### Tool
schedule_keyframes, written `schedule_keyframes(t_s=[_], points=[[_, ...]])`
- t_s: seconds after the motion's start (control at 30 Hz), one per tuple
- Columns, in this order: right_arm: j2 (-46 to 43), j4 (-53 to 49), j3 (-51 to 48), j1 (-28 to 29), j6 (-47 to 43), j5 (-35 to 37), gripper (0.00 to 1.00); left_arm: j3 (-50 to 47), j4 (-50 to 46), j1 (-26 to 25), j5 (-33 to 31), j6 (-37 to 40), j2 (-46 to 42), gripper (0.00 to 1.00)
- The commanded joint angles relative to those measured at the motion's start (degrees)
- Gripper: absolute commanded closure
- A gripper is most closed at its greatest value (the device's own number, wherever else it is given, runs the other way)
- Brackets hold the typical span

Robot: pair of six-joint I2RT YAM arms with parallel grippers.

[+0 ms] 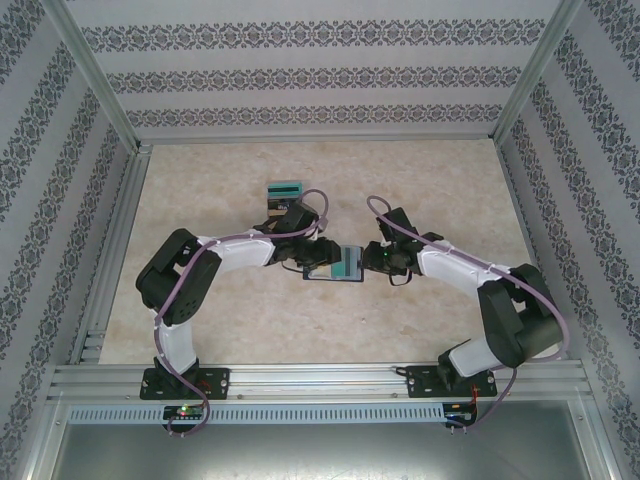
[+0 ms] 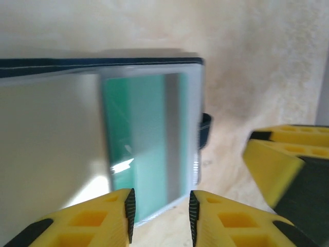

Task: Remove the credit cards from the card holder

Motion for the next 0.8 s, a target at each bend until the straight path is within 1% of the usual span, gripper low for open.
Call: schedule_keyframes(t_s=[0.0,0.17,0.3,0.63,0.77], points=[[2.2,0.1,3.6,2.5,-1.1,-1.5,0.75,-1.1,0.4,1.1,-1.2,-2.0,-0.4,0.65],[5.3,0.5,5.4,4.2,-1.0,-2.2,0.85,-1.3,2.0,1.1,-0.1,-3.5,1.2,0.67],[7.5,0.4,5.3,4.3,-1.0,-2.3,0.89,-0.7,1.9,1.1,0.3,-3.6,2.0,0.67],[11.2,1.3,5.9,5.5,-0.8,-3.7,0.90,-1.1,2.5,1.1,1.3,-3.7,3.1,0.69],[11.8,1.3,6.2,5.8,-0.8,-3.9,0.90,-1.2,3.0,1.1,2.0,-3.8,3.5,0.73]])
